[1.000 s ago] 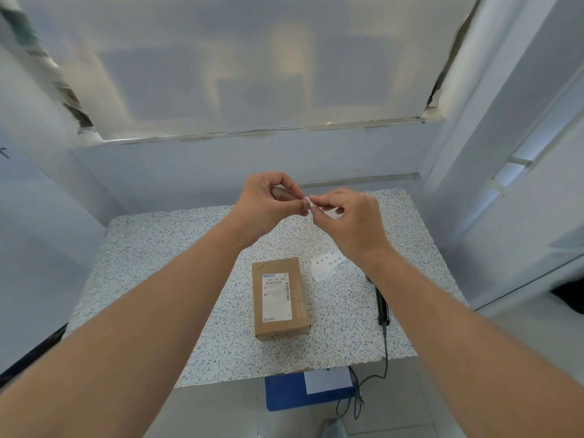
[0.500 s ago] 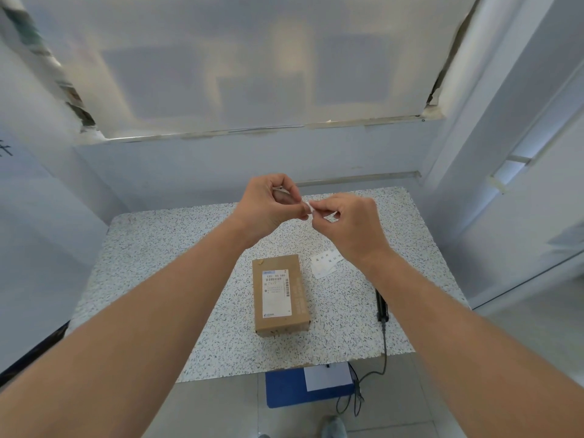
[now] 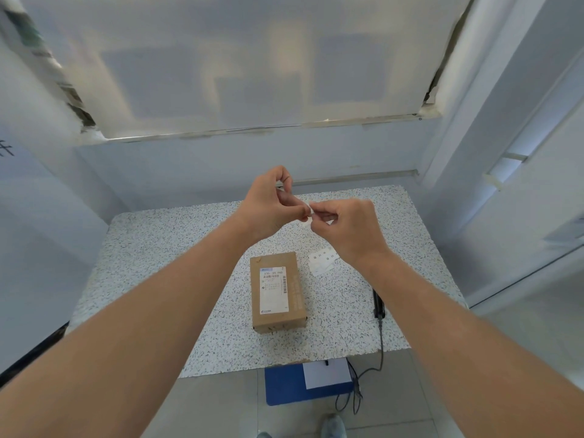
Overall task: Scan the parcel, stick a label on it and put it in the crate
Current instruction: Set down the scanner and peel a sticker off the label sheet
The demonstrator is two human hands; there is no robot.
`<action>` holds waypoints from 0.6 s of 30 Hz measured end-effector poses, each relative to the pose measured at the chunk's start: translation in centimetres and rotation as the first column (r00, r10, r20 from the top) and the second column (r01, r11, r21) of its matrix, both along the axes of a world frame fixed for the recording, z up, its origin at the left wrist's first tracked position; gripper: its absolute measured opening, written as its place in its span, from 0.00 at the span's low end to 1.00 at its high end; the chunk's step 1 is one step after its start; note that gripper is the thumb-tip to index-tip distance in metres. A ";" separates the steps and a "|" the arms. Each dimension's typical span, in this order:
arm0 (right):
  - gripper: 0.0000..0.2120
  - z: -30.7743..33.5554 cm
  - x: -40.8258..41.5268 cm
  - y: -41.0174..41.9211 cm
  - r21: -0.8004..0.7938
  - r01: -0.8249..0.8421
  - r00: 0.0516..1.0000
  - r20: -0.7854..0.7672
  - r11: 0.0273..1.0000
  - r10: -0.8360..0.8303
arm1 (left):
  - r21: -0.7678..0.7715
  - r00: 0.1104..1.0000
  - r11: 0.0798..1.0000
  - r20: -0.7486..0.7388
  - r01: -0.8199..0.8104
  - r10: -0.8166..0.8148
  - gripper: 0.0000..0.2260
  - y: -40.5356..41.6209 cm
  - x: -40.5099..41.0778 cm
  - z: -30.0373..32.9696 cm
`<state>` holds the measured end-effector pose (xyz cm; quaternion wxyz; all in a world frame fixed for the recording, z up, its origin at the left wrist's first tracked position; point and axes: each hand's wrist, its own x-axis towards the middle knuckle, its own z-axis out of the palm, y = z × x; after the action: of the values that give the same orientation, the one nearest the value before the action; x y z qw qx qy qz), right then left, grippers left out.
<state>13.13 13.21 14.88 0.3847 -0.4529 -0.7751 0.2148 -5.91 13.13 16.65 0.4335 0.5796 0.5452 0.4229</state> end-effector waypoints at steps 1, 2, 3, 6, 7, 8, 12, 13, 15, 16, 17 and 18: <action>0.13 0.0 0.1 -0.1 -0.004 -0.001 1.000 -0.001 1.000 0.001 | 0.007 1.000 1.000 -0.006 0.005 -0.005 0.21 -0.1 0.1 0.0; 0.12 -0.1 0.2 -0.2 -0.007 -0.002 1.000 -0.001 1.000 0.002 | 0.014 1.000 1.000 -0.009 0.009 -0.009 0.21 -0.2 0.2 0.0; 0.12 -0.1 0.3 -0.3 -0.008 -0.003 1.000 -0.003 1.000 0.003 | 0.019 1.000 1.000 -0.012 0.011 -0.011 0.21 -0.3 0.3 0.0; 0.12 -0.2 0.6 -0.5 -0.007 -0.003 1.000 -0.013 1.000 0.003 | 0.018 1.000 1.000 -0.013 0.015 -0.015 0.20 -0.6 0.7 0.0; 0.11 -0.3 0.7 -0.6 -0.008 -0.003 1.000 -0.015 1.000 0.003 | 0.018 1.000 1.000 -0.011 0.016 -0.016 0.20 -0.7 0.8 0.0; 0.11 -0.3 0.7 -0.7 -0.010 -0.003 1.000 -0.018 1.000 0.003 | 0.020 1.000 1.000 -0.009 0.017 -0.017 0.20 -0.8 1.0 -0.1; 0.11 -0.4 1.1 -0.9 -0.023 -0.003 0.999 -0.036 1.000 0.002 | 0.022 1.000 1.000 -0.016 0.021 -0.020 0.19 -1.2 1.3 -0.2; 0.10 -0.4 1.2 -1.0 -0.028 -0.004 0.999 -0.047 1.000 0.002 | 0.022 1.000 1.000 -0.016 0.019 -0.018 0.18 -1.3 1.3 -0.2; 0.10 -0.5 1.3 -1.1 -0.050 0.002 0.996 -0.085 0.999 -0.006 | 0.025 1.000 1.000 -0.009 0.009 -0.009 0.18 -1.5 1.2 -0.3; 0.10 -0.5 1.4 -1.2 -0.072 0.011 0.994 -0.111 0.997 -0.019 | 0.029 1.000 1.000 -0.002 -0.001 0.001 0.18 -1.6 1.2 -0.3; 0.10 -0.5 1.4 -1.2 -0.095 0.020 0.990 -0.135 0.995 -0.033 | 0.032 1.000 0.999 0.009 -0.012 0.012 0.19 -1.7 1.2 -0.3; 0.11 -0.5 1.5 -1.3 -0.114 0.027 0.987 -0.153 0.993 -0.044 | 0.032 0.999 0.999 0.023 -0.023 0.022 0.19 -1.7 1.1 -0.3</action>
<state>14.59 11.92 14.38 0.4216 -0.4693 -0.7215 0.2854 -4.79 11.40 16.33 0.4254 0.5756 0.5397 0.4432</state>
